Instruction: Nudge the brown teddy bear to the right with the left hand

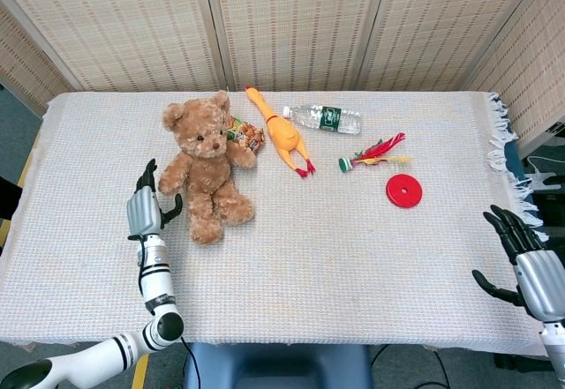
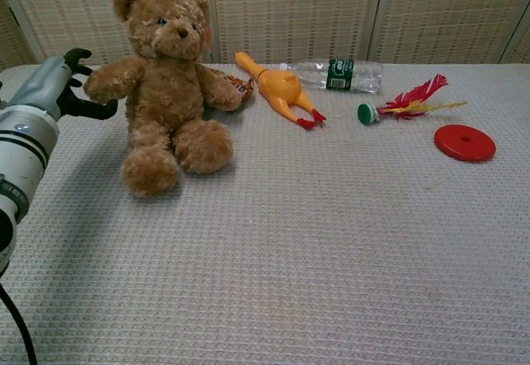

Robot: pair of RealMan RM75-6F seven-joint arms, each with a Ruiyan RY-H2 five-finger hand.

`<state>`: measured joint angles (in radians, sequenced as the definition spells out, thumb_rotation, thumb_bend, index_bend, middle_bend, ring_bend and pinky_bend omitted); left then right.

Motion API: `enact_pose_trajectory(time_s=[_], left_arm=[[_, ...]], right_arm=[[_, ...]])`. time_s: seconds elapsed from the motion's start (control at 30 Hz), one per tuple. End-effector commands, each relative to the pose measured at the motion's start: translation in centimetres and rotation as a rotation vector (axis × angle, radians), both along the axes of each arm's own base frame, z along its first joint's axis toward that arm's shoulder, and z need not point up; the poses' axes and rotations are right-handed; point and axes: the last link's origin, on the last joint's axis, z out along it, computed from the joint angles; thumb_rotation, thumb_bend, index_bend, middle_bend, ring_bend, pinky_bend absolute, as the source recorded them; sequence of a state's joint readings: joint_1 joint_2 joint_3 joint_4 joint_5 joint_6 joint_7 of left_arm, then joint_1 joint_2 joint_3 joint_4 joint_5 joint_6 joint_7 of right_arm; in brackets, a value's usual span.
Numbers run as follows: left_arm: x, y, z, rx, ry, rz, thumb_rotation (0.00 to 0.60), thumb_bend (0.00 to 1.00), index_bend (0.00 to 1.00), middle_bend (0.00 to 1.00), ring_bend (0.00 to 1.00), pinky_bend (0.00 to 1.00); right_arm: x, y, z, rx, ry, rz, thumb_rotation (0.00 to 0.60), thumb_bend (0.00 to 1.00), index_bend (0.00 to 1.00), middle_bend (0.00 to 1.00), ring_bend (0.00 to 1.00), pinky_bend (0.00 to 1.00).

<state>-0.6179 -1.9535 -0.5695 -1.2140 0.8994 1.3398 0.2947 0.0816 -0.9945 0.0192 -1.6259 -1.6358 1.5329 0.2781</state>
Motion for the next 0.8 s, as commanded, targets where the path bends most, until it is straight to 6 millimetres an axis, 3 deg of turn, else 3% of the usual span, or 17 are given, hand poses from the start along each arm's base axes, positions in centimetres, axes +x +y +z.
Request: enact_pose_trajectory(time_s=[0.03, 0.23, 0.43, 0.8], left_arm=[[0.2, 0.2, -0.1, 0.023, 0.019, 0.008, 0.6, 0.4, 0.09, 0.19, 0.18, 0.33], [0.2, 0.8, -0.5, 0.076, 0.049, 0.013, 0.6, 0.44, 0.21, 0.38, 0.33, 0.43], [0.0, 1.0, -1.1, 0.086, 0.081, 0.018, 0.6, 0.47, 0.28, 0.5, 0.42, 0.52], [0.1, 0.7, -1.6, 0.144, 0.101, -0.07, 0.6, 0.49, 0.36, 0.57, 0.47, 0.56]], right_arm=[[0.0, 0.0, 0.0, 0.001, 0.0, -0.001, 0.6, 0.16, 0.0, 0.0, 0.0, 0.16], [0.0, 0.0, -0.1, 0.006, 0.0, -0.004, 0.6, 0.16, 0.0, 0.0, 0.0, 0.16], [0.0, 0.0, 0.0, 0.008, 0.0, -0.004, 0.6, 0.16, 0.0, 0.0, 0.0, 0.16], [0.0, 0.0, -0.1, 0.015, 0.002, -0.006, 0.6, 0.16, 0.0, 0.0, 0.0, 0.16]])
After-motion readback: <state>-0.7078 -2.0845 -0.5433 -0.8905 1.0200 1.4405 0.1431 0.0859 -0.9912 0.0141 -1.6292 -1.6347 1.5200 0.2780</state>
